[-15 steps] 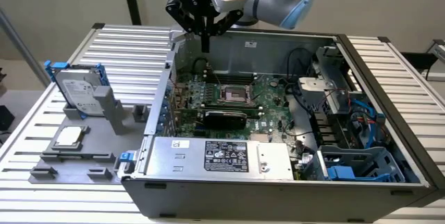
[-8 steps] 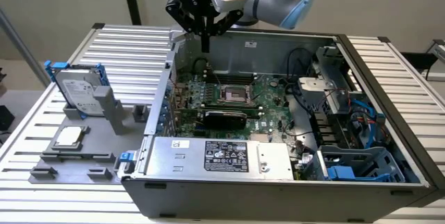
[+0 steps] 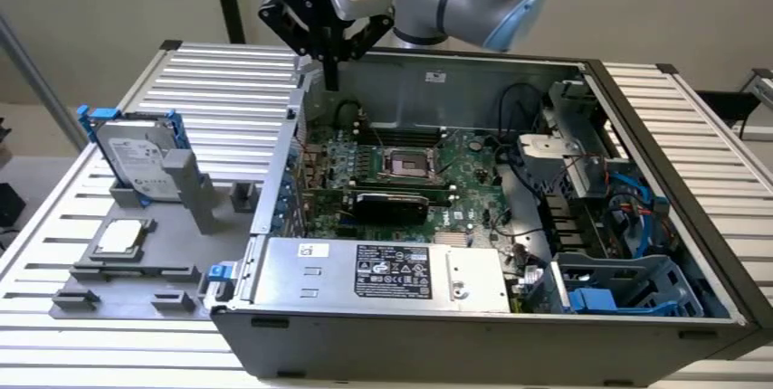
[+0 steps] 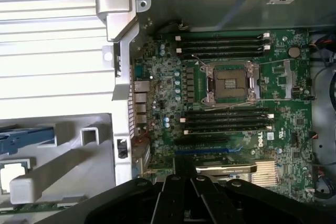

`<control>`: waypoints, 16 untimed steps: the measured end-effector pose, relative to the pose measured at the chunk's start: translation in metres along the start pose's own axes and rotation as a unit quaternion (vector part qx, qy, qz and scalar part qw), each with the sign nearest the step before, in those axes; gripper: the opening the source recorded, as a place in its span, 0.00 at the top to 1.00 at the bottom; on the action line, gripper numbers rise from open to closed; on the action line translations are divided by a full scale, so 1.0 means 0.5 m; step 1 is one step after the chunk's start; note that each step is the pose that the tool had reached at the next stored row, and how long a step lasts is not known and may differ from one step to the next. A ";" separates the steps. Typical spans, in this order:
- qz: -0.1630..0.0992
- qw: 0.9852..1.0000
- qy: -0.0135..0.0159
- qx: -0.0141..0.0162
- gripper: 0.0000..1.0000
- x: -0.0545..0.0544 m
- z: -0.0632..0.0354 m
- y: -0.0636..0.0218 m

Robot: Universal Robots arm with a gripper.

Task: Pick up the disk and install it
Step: 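Reach for the disk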

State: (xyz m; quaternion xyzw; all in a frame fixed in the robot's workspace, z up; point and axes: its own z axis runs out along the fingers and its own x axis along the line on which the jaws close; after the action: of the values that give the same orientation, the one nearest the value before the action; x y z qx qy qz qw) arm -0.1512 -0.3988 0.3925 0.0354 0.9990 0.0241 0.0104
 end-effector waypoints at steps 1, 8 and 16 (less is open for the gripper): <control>0.000 1.000 0.000 0.000 0.89 0.009 0.000 -0.001; 0.000 1.000 0.000 0.000 0.89 0.073 -0.001 -0.005; 0.000 1.000 0.000 0.000 0.89 0.146 -0.001 -0.009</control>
State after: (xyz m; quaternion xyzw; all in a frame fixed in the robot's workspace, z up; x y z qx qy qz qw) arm -0.2241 -0.3983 0.3912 0.0354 0.9990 0.0241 0.0103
